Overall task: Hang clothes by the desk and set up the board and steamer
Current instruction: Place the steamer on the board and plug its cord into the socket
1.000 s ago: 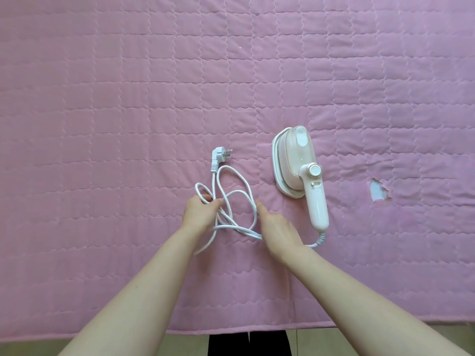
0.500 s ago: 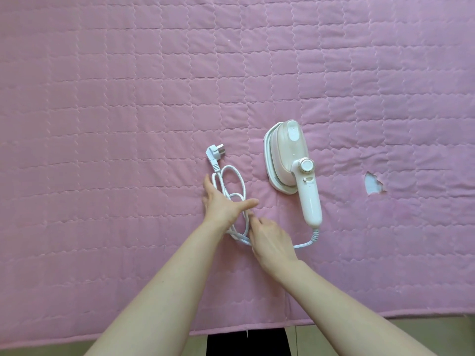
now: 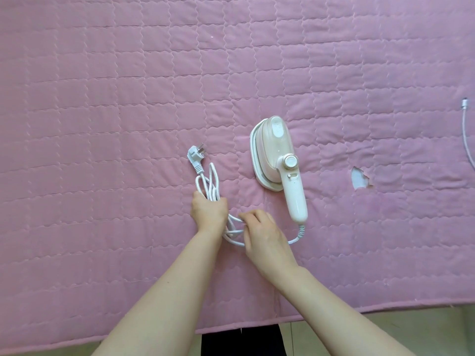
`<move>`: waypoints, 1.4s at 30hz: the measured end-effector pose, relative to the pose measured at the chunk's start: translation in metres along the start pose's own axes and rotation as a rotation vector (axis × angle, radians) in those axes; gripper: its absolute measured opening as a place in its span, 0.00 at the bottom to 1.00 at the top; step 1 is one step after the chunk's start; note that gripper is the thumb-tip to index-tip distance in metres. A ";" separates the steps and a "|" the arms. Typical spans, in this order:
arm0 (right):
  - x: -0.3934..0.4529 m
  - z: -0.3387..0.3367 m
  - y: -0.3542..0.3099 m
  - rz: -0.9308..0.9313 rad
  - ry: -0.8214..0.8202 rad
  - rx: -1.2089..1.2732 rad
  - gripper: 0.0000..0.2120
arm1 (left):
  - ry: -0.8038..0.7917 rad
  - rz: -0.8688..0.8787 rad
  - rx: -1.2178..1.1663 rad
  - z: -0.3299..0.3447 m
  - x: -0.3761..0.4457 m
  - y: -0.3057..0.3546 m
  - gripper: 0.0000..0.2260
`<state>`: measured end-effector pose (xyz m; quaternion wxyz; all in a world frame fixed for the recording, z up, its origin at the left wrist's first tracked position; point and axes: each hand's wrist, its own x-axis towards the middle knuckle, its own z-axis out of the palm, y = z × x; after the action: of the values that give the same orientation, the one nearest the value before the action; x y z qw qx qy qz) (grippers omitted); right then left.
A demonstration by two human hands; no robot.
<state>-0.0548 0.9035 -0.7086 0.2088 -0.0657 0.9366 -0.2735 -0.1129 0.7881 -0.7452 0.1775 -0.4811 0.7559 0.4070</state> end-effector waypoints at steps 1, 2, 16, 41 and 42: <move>0.000 -0.006 0.000 -0.011 0.048 0.006 0.17 | -0.023 -0.013 -0.048 0.001 0.001 0.000 0.10; 0.000 -0.013 0.001 -0.018 0.087 0.011 0.16 | -0.048 -0.025 -0.111 0.001 0.001 0.001 0.08; 0.024 -0.085 0.028 0.342 0.247 0.014 0.25 | -0.198 -0.026 -0.412 0.025 0.007 0.049 0.07; 0.055 -0.085 0.051 0.573 0.126 0.274 0.20 | -0.362 0.070 -0.263 0.046 -0.003 0.062 0.13; 0.053 -0.086 0.049 0.566 0.130 0.264 0.20 | -0.369 0.061 -0.291 0.043 -0.006 0.061 0.12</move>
<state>-0.1395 0.9741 -0.6884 0.2229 0.2426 0.8856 -0.3274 -0.1686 0.8383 -0.7406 0.2290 -0.3959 0.6583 0.5978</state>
